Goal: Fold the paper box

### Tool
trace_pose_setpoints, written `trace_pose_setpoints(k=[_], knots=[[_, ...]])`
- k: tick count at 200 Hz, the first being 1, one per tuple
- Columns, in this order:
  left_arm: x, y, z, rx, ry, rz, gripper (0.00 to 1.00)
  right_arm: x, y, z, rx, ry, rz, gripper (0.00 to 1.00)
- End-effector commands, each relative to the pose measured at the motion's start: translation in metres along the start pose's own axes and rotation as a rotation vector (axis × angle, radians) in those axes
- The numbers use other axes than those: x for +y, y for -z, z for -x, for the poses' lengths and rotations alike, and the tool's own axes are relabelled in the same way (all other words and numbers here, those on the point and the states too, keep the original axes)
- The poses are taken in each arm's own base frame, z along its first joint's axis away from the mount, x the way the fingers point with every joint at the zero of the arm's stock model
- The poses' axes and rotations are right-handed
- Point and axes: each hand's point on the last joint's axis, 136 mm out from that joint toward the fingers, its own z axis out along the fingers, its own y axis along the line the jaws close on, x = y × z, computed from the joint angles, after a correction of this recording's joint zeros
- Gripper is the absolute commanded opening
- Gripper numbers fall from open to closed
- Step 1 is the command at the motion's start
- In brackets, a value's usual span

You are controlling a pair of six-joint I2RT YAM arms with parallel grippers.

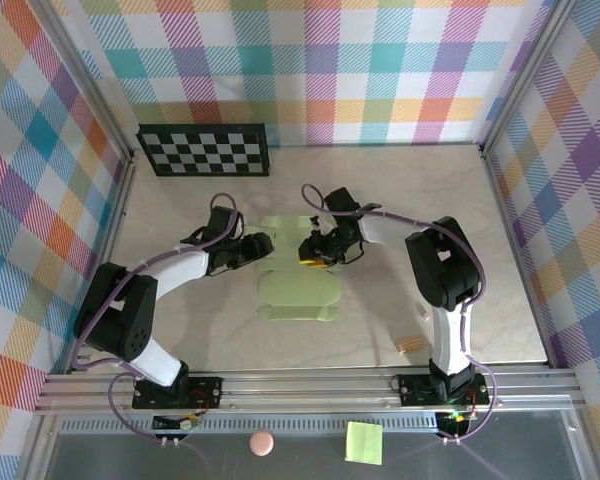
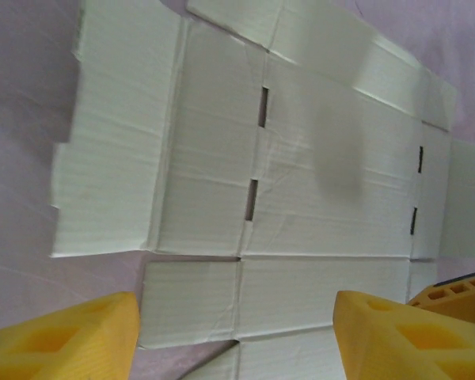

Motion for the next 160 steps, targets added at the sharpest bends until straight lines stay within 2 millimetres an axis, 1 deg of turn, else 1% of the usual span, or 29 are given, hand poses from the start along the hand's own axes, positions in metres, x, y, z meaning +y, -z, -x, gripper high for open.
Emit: trace_pose_setpoints(k=[1,17,24,33,50,86,103,112,123,135,147,160], knots=[[0.002,0.015,0.019,-0.114,0.016,0.012,0.65,0.016,0.007,0.006,-0.057,0.076,0.050,0.36],[-0.003,0.025,0.025,-0.134,-0.011,0.016,0.66,0.023,0.014,0.009,-0.061,0.084,0.044,0.36],[-0.005,0.028,0.027,-0.137,-0.052,0.017,0.69,0.024,0.015,0.009,-0.067,0.099,0.038,0.37],[-0.003,0.027,0.026,-0.133,-0.090,0.031,0.72,0.021,0.017,0.008,-0.075,0.109,0.024,0.37],[0.004,0.025,0.021,-0.113,-0.123,0.052,0.71,0.021,0.019,0.007,-0.084,0.137,0.014,0.38],[-0.003,0.022,0.019,-0.070,-0.115,0.031,0.70,0.028,0.027,0.011,-0.093,0.185,0.007,0.39],[-0.011,0.021,0.019,-0.067,-0.109,-0.005,0.70,0.034,0.027,0.011,-0.085,0.170,0.033,0.40],[-0.012,0.021,0.021,-0.075,-0.109,-0.013,0.70,0.040,0.026,0.011,-0.078,0.161,0.063,0.40],[-0.014,0.020,0.022,-0.085,-0.099,-0.024,0.70,0.042,0.025,0.012,-0.066,0.137,0.068,0.40],[-0.022,0.020,0.025,-0.097,-0.090,-0.072,0.70,0.046,0.022,0.011,-0.042,0.125,0.082,0.40],[-0.029,0.021,0.028,-0.102,-0.089,-0.101,0.69,0.040,0.016,0.009,-0.006,0.080,0.044,0.39],[-0.029,0.022,0.029,-0.094,-0.071,-0.095,0.68,0.034,0.010,0.006,0.021,0.025,0.032,0.40]])
